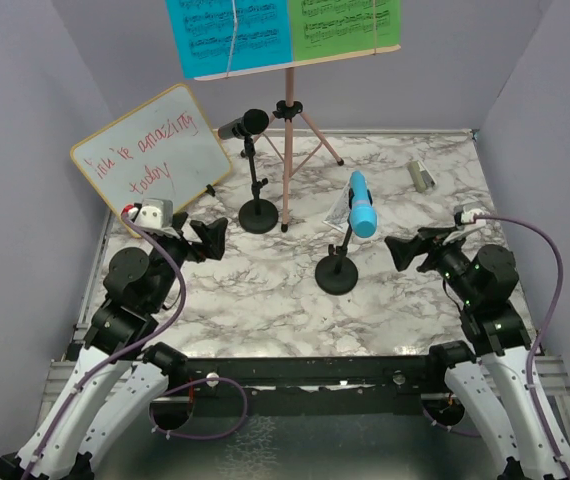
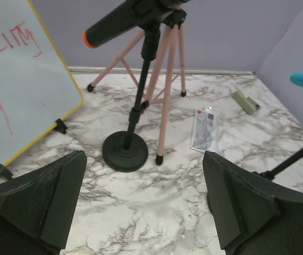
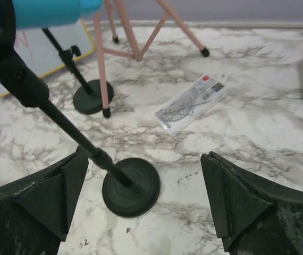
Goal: Pack up the instrument practice props
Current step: Unscrew the knob on the microphone stand.
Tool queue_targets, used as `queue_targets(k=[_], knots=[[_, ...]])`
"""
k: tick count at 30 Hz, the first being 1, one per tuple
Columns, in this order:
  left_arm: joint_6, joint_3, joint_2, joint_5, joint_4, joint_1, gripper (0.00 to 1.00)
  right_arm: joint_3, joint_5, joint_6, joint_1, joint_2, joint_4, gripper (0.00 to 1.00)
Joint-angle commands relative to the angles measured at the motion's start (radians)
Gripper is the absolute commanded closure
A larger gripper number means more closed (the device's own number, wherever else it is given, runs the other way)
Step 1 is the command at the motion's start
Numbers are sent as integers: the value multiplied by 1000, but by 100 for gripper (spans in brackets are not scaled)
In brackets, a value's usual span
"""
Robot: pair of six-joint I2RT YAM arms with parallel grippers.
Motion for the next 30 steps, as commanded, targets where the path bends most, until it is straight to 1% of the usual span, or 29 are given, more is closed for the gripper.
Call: queue_targets(k=[1, 3, 5, 7, 13, 16, 19, 21, 23, 25, 27, 30], knots=[[-87, -41, -14, 147, 4, 6, 1, -97, -212, 38, 7, 29, 147, 6], [-113, -49, -11, 172, 14, 6, 1, -138, -265, 51, 6, 31, 223, 6], [-155, -62, -6, 230, 40, 7, 1, -176, -315, 67, 7, 32, 307, 7], [-208, -102, -7, 285, 110, 5, 1, -211, -365, 94, 7, 35, 390, 8], [-388, -284, 46, 418, 455, 2, 1, -318, -446, 191, 19, 83, 685, 11], [-395, -310, 106, 426, 546, -11, 1, -347, -453, 200, 47, 140, 807, 11], [-444, -360, 153, 441, 724, -29, 1, -353, -452, 189, 88, 229, 894, 13], [-429, -379, 193, 413, 790, -59, 2, -352, -449, 176, 117, 281, 943, 15], [-376, -402, 247, 358, 870, -100, 2, -353, -440, 161, 132, 321, 980, 16], [-331, -439, 321, 309, 1014, -154, 2, -347, -448, 138, 136, 361, 999, 18], [-283, -449, 410, 310, 1141, -190, 2, -338, -465, 117, 138, 397, 1020, 22], [-206, -426, 533, 362, 1268, -212, 4, -330, -471, 108, 140, 433, 1041, 28]])
